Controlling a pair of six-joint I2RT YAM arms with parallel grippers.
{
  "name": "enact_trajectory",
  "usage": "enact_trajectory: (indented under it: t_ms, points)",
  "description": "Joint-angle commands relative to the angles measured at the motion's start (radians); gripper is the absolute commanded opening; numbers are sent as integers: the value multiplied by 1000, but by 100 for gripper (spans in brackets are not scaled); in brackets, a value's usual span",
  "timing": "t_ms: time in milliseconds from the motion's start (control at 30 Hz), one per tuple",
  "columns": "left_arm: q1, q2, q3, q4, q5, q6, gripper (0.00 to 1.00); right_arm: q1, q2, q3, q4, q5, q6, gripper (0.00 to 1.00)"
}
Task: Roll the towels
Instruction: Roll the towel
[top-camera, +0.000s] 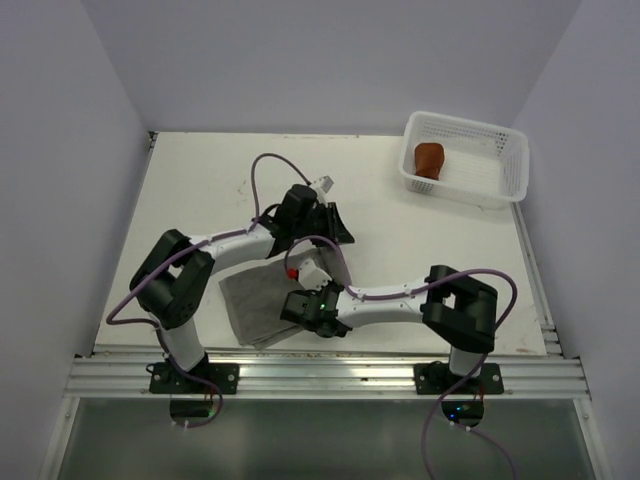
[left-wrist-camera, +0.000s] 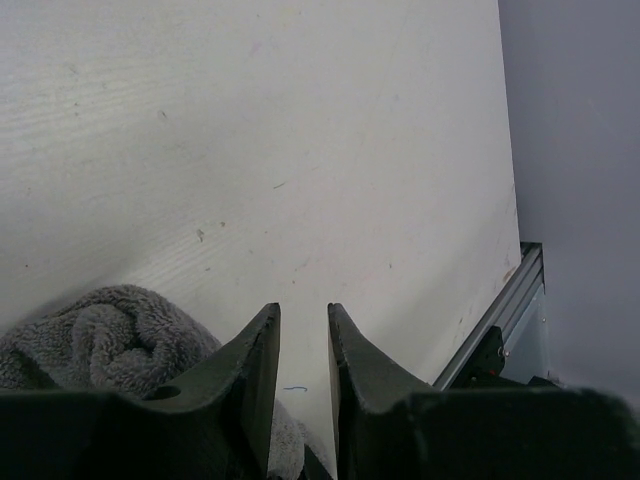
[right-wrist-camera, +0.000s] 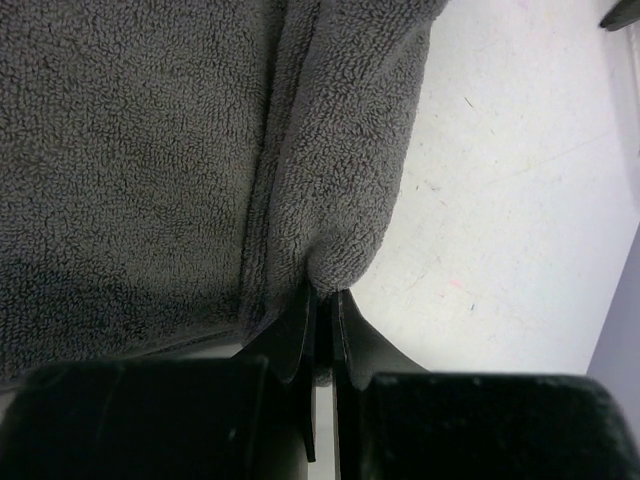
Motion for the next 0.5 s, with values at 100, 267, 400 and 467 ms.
enact_trajectory:
  t_ms: [100,267,400,467]
  points:
    - [7,-37,-69,59,41,-6,28,38,103,91,-99,47,18,0]
    - [8,-38,-116,74,33,12,28,53,159,148,-129,46,5,0]
    - [8,-49,-158,75,24,23,27,58,190,169,-139,32,7,0]
    - [7,-58,-179,66,2,36,28,58,200,175,-137,23,7,0]
